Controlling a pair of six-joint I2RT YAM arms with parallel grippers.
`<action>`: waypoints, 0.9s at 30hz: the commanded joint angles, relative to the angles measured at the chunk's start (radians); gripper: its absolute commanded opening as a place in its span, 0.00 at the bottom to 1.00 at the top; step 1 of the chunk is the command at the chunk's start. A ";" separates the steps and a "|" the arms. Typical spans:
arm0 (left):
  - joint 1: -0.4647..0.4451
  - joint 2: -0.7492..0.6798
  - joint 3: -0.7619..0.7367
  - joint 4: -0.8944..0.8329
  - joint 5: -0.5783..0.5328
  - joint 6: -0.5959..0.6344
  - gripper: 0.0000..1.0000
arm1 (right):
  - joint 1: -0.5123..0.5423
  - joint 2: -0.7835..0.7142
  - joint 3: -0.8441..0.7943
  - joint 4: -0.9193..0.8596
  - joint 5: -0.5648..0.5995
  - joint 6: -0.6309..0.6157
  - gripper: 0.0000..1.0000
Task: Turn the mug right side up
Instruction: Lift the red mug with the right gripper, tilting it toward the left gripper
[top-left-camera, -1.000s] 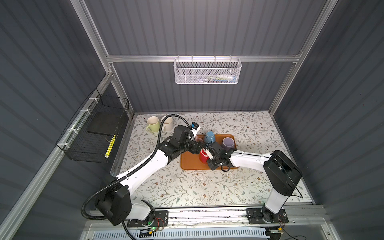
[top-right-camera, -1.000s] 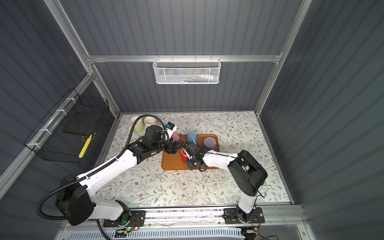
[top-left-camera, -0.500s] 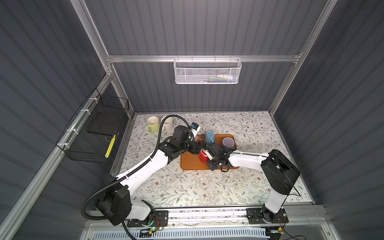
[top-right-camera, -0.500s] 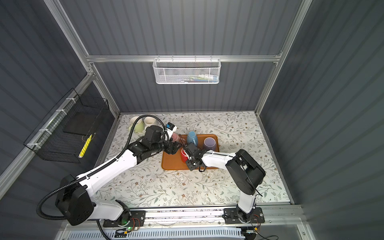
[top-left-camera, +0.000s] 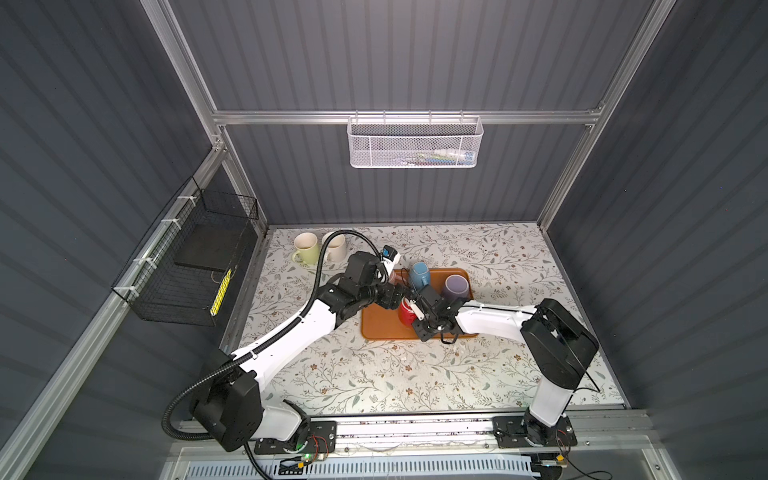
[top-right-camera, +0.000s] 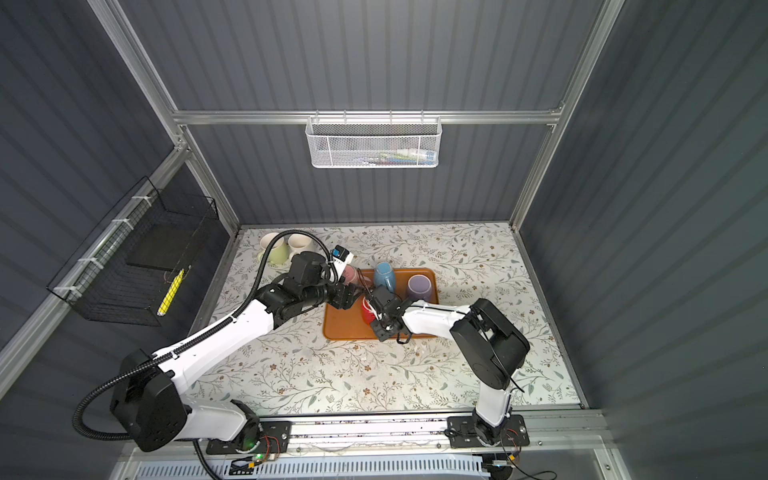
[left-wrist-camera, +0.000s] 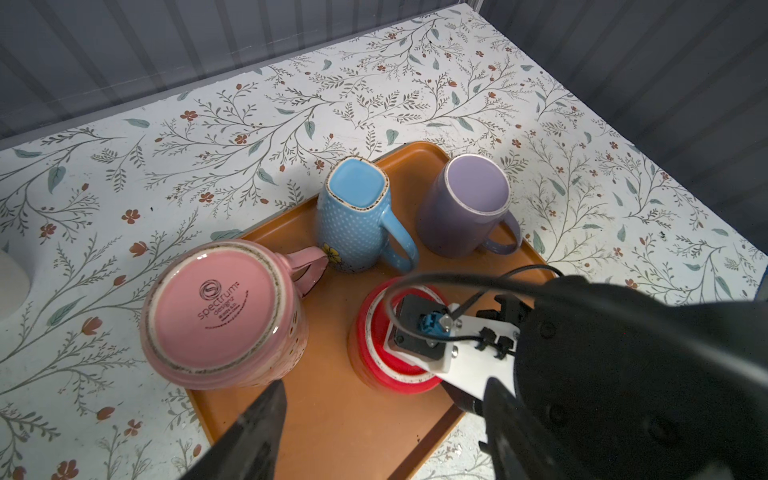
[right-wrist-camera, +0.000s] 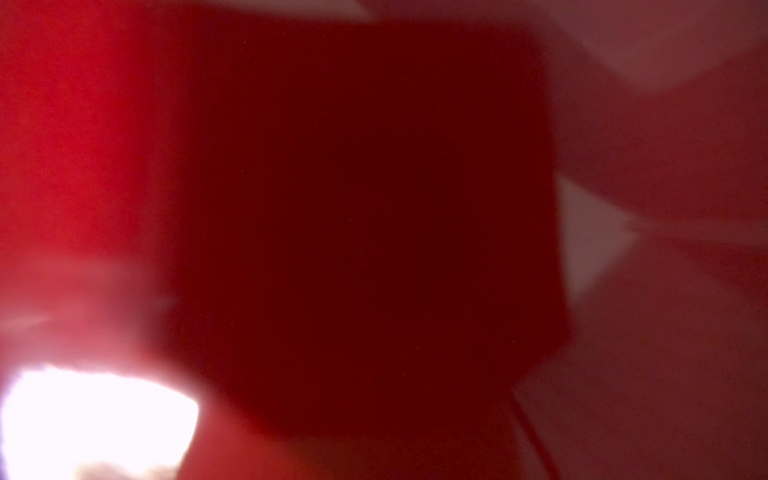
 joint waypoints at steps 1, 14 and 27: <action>-0.007 -0.023 -0.017 -0.008 -0.007 0.012 0.75 | 0.005 0.007 0.021 0.000 0.009 0.005 0.19; -0.007 -0.026 -0.011 -0.014 -0.005 0.014 0.75 | 0.005 -0.013 0.019 0.009 -0.005 0.012 0.05; -0.007 -0.043 -0.011 -0.026 -0.021 0.021 0.74 | -0.007 -0.101 -0.016 0.057 -0.029 0.034 0.02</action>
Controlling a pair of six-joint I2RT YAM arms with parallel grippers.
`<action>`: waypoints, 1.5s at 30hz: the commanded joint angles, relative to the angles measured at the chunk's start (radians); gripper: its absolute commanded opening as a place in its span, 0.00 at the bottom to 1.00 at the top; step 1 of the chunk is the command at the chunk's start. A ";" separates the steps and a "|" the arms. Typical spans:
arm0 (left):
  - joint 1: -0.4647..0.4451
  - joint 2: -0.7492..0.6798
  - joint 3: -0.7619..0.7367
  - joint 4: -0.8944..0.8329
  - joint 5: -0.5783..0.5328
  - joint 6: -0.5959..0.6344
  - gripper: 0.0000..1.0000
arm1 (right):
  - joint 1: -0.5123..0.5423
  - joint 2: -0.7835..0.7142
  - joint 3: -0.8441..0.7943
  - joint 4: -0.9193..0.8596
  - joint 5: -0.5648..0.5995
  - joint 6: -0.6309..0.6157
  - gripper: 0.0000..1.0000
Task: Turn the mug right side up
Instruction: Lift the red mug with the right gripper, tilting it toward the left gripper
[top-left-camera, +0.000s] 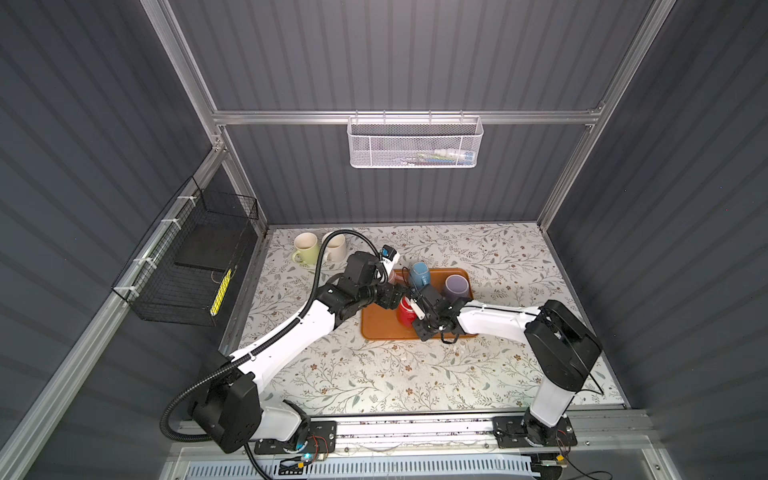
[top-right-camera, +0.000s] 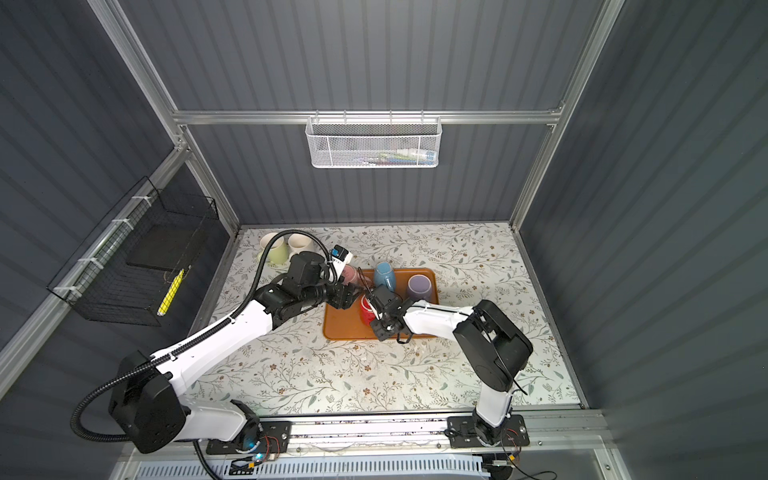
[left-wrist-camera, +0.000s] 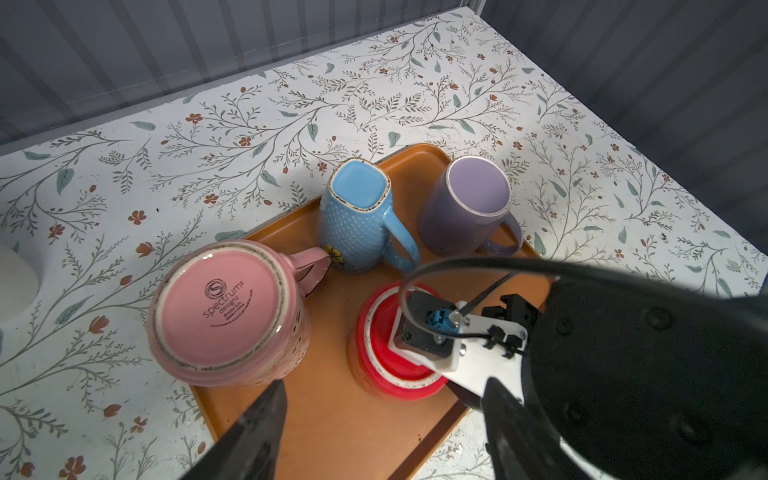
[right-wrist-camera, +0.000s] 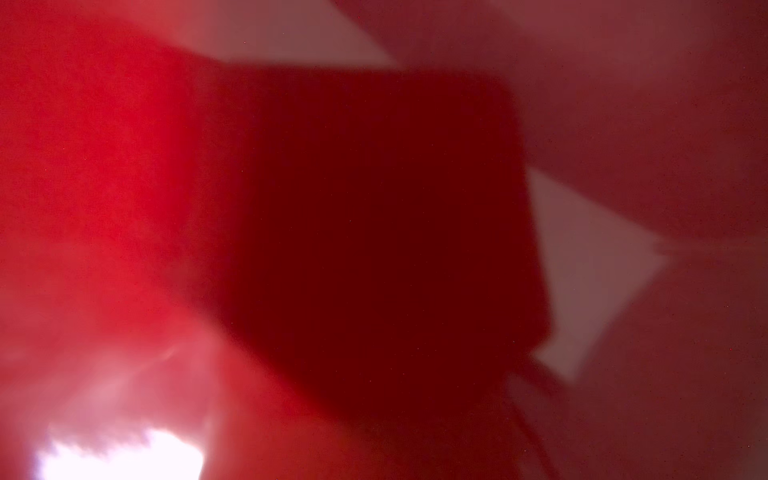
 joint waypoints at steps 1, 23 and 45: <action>-0.006 -0.034 -0.010 -0.021 -0.014 0.021 0.74 | -0.010 -0.073 -0.012 0.065 -0.015 0.020 0.02; 0.157 -0.148 -0.053 0.120 0.210 -0.161 0.76 | -0.105 -0.404 -0.152 0.203 -0.137 0.057 0.02; 0.177 -0.072 -0.012 0.454 0.615 -0.354 0.76 | -0.208 -0.720 -0.162 0.247 -0.282 0.090 0.01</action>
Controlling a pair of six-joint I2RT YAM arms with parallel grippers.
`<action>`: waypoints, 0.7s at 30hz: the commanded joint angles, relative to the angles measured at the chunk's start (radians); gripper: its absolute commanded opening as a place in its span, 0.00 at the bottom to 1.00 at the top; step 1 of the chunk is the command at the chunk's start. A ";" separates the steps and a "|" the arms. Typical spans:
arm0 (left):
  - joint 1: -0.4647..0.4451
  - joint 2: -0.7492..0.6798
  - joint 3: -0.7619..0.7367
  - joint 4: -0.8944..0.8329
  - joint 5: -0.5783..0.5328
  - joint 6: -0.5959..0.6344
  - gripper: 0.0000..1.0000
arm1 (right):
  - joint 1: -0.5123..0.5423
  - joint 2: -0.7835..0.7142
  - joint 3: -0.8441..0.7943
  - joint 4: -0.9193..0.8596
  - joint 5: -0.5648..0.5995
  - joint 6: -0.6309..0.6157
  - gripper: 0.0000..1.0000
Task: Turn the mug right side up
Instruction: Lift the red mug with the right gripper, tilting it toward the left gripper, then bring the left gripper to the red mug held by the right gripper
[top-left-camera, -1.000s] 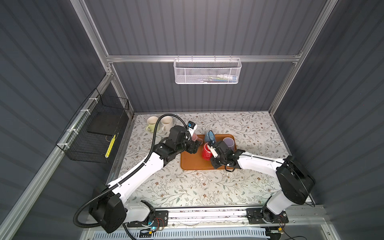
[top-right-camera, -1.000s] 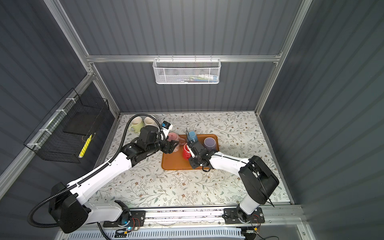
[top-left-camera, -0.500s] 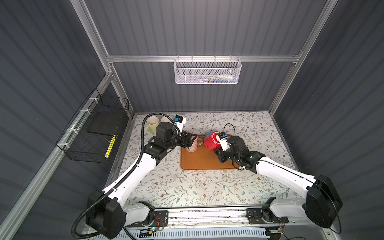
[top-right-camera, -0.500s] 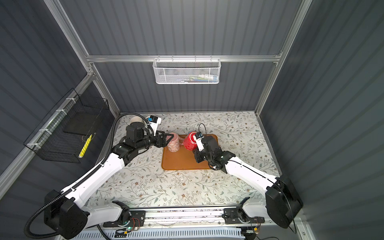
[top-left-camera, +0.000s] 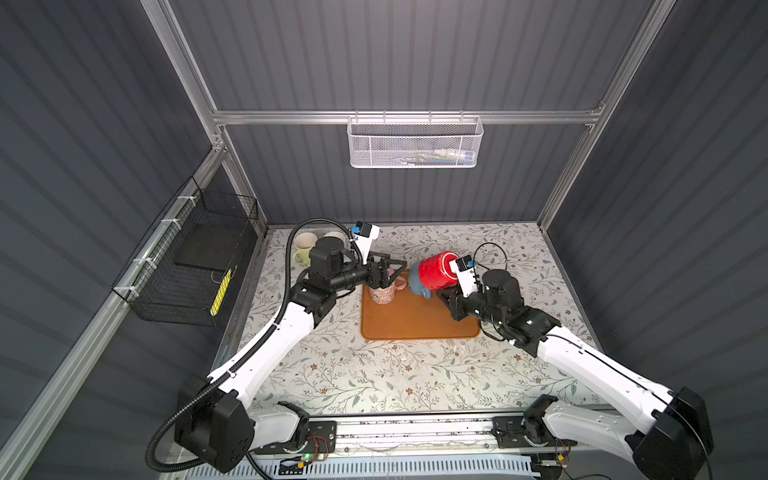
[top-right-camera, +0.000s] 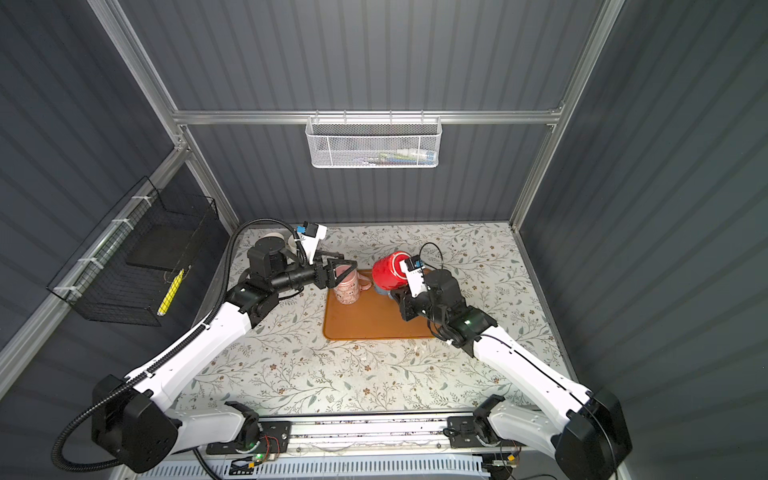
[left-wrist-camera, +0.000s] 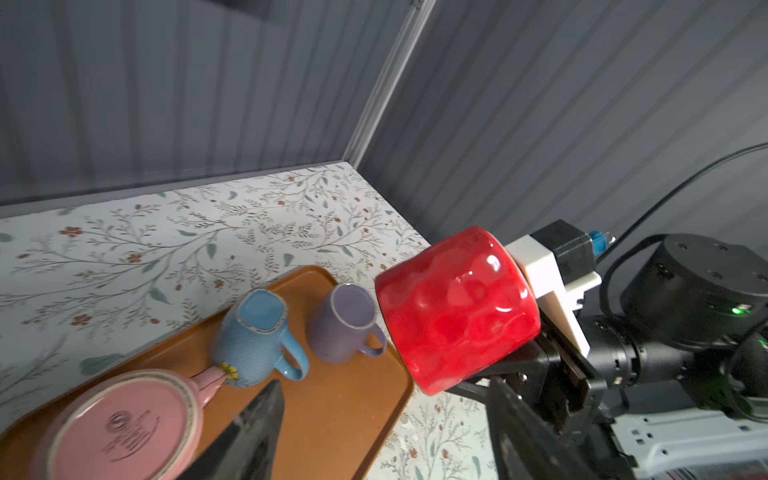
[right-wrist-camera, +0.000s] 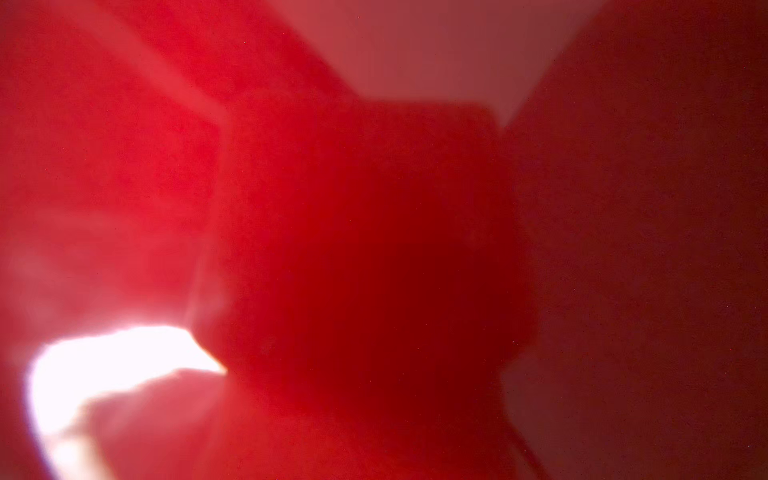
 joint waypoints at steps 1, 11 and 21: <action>0.005 0.018 -0.005 0.149 0.138 -0.080 0.76 | -0.017 -0.054 0.039 0.072 -0.041 0.014 0.01; 0.003 0.103 -0.031 0.416 0.346 -0.239 0.76 | -0.026 -0.072 0.014 0.178 -0.107 0.089 0.01; -0.021 0.170 -0.024 0.492 0.401 -0.275 0.75 | -0.035 -0.063 -0.002 0.241 -0.137 0.096 0.01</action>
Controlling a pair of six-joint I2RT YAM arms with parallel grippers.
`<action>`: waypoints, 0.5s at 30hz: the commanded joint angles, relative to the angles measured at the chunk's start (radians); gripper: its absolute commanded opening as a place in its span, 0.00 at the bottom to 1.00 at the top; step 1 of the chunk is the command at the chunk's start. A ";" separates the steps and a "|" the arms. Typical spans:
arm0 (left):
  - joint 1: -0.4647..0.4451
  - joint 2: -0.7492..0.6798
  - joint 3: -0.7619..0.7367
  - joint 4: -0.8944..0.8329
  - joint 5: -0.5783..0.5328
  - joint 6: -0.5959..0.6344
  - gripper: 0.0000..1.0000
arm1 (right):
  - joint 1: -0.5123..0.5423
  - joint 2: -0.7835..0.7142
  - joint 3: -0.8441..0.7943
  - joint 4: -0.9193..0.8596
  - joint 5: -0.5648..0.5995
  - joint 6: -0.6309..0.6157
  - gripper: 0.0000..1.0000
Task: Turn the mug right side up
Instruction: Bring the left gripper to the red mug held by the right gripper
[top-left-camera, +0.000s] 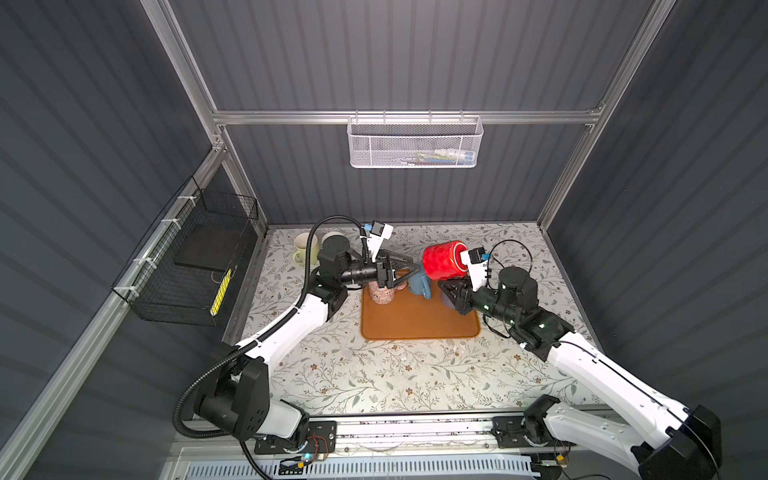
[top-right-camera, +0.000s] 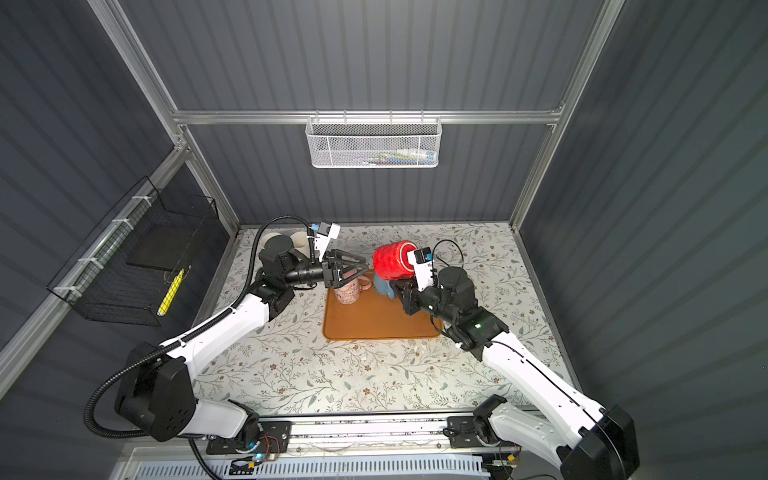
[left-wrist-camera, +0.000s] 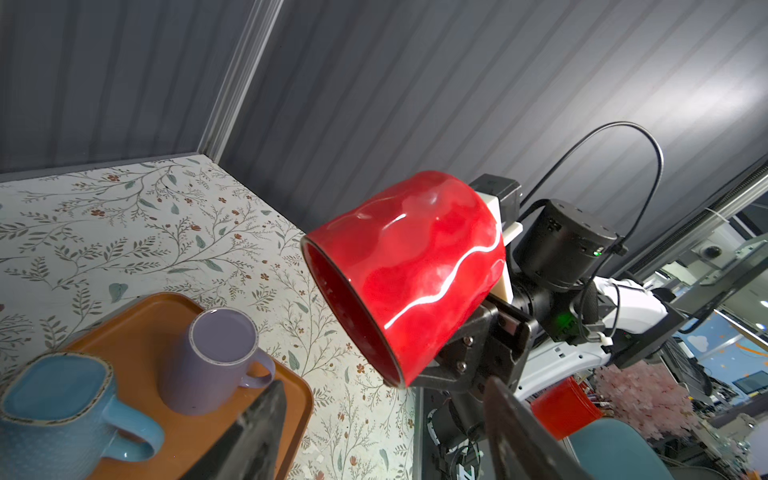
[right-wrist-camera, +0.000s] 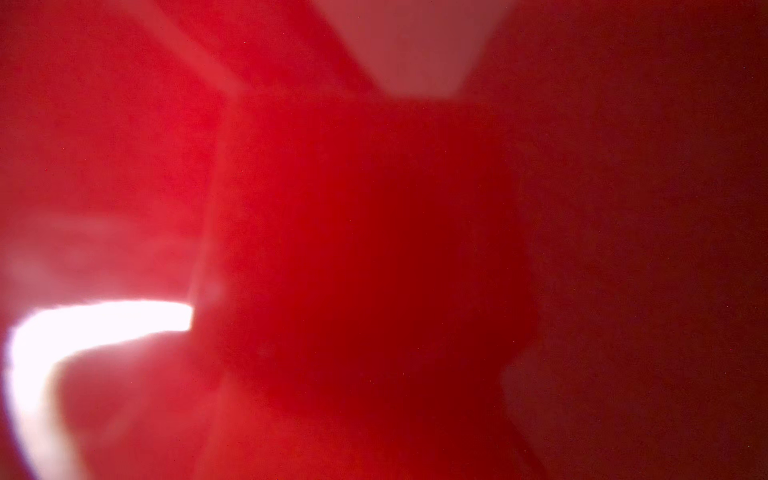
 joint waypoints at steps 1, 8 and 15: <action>-0.019 0.031 0.007 0.113 0.057 -0.067 0.74 | -0.007 -0.007 -0.004 0.147 -0.036 0.013 0.01; -0.042 0.095 0.045 0.272 0.083 -0.175 0.72 | -0.016 0.024 -0.018 0.226 -0.092 0.034 0.01; -0.056 0.150 0.073 0.457 0.093 -0.310 0.67 | -0.025 0.035 -0.042 0.290 -0.138 0.050 0.01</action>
